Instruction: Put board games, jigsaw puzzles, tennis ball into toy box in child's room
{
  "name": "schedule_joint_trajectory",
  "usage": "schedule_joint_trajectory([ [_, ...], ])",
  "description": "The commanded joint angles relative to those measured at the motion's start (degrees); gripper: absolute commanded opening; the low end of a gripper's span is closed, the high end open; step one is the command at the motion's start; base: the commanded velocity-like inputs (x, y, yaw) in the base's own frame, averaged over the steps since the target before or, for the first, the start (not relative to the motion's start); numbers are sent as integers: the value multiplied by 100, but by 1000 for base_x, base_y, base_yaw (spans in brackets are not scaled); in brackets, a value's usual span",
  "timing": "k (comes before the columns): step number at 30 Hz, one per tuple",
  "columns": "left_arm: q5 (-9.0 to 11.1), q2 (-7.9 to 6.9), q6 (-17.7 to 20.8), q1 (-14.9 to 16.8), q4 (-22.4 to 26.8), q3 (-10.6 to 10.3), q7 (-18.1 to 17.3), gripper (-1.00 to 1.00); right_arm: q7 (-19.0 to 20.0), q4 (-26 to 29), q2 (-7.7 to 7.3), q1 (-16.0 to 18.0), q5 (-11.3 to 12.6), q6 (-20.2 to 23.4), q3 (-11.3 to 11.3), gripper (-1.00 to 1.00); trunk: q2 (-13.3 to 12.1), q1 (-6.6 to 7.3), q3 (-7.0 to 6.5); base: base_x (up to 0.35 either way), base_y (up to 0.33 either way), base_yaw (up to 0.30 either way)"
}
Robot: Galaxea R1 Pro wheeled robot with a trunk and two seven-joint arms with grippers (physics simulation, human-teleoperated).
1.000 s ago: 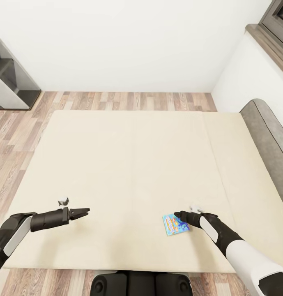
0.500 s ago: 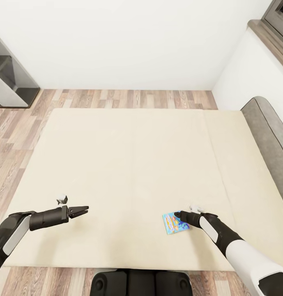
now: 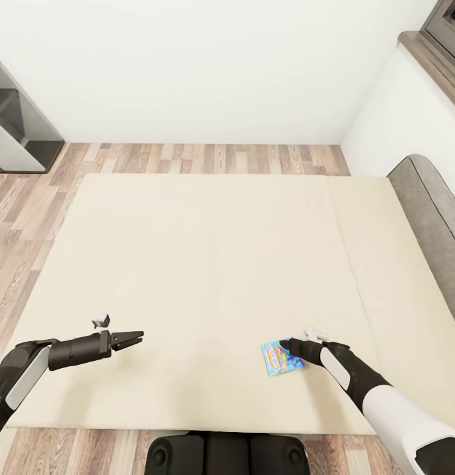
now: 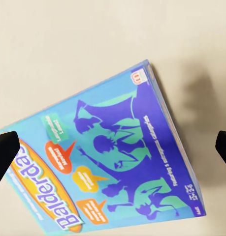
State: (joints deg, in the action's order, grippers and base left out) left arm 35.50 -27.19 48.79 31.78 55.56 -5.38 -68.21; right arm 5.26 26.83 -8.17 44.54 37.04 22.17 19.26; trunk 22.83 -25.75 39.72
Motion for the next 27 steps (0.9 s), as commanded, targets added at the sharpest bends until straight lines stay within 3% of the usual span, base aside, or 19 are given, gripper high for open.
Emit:
schedule_joint_trajectory([
  [1,36,-6,42,4,-1,-16,1,100,7,6,-7,3,10,22,21,100,9,-3,7,0,0,0],
  [12,36,-6,42,4,-1,-24,1,100,-3,6,-1,3,23,58,8,100,9,-3,18,0,0,0],
  [27,36,3,42,4,-1,-27,1,100,0,6,0,3,23,68,8,100,9,-3,136,0,0,0],
])
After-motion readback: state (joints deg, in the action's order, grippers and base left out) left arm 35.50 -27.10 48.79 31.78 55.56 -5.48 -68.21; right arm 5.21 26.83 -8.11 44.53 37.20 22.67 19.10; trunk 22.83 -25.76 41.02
